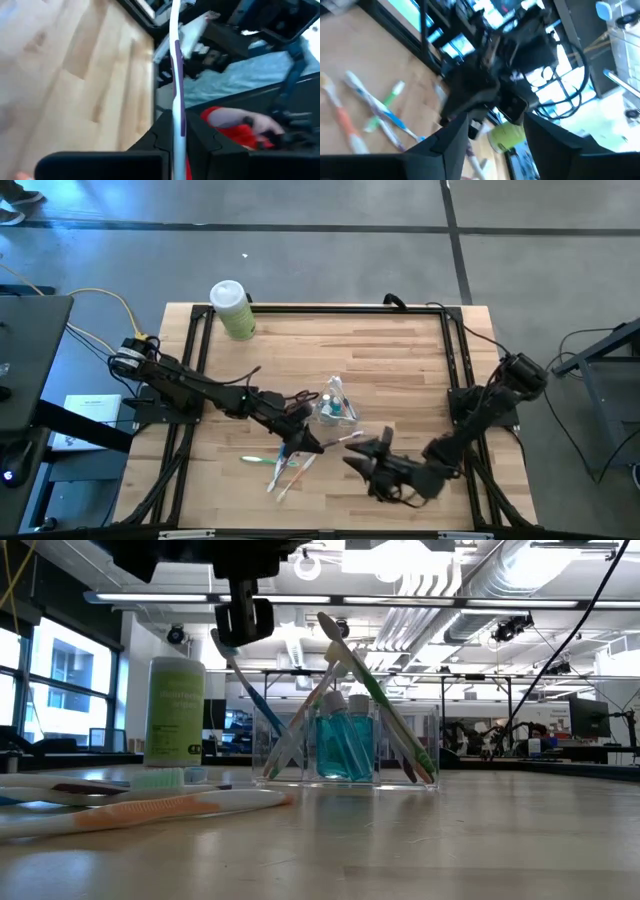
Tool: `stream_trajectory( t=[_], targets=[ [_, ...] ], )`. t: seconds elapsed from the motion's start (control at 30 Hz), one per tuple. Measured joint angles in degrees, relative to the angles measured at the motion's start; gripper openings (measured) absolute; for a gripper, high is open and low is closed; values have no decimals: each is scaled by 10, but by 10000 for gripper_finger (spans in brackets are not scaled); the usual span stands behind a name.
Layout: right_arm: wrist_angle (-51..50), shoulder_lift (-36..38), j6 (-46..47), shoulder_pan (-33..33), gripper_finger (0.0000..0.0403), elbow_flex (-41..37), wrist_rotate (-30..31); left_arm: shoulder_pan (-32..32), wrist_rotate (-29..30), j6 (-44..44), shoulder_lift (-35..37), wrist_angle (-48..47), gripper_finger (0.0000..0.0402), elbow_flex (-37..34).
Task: Pick & Place toothbrushing station
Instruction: Put the right violet toothbrush into the transparent organizer
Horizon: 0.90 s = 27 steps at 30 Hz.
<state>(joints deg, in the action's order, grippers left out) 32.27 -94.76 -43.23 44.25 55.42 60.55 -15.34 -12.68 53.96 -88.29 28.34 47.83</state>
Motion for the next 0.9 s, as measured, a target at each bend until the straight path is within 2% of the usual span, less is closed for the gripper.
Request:
stream_trajectory(
  t=[0.13, 0.27, 0.37, 0.6, 0.7, 0.8, 0.9],
  targets=[
    [-3, 0, 29, 30, 190, 0, 12, -7, 47, -73, 1, -4, 19, 0],
    [-3, 0, 85, 39, 182, 0, 42, -28, 149, -171, 4, 3, 19, 0],
    [-3, 0, 118, 39, 175, 0, 59, -56, 247, -260, 4, 26, 19, 0],
    [-3, 0, 192, 35, 170, 0, 87, -159, 542, -488, 5, 98, 19, 0],
    [0, 0, 222, 16, 169, 0, 80, -197, 631, -558, 4, 125, 19, 0],
    [28, 0, 234, -10, 169, 0, 35, -217, 667, -576, 5, 141, 19, 0],
    [64, 0, 246, -42, 169, 0, -34, -219, 660, -570, 5, 143, 19, 0]
  ],
)
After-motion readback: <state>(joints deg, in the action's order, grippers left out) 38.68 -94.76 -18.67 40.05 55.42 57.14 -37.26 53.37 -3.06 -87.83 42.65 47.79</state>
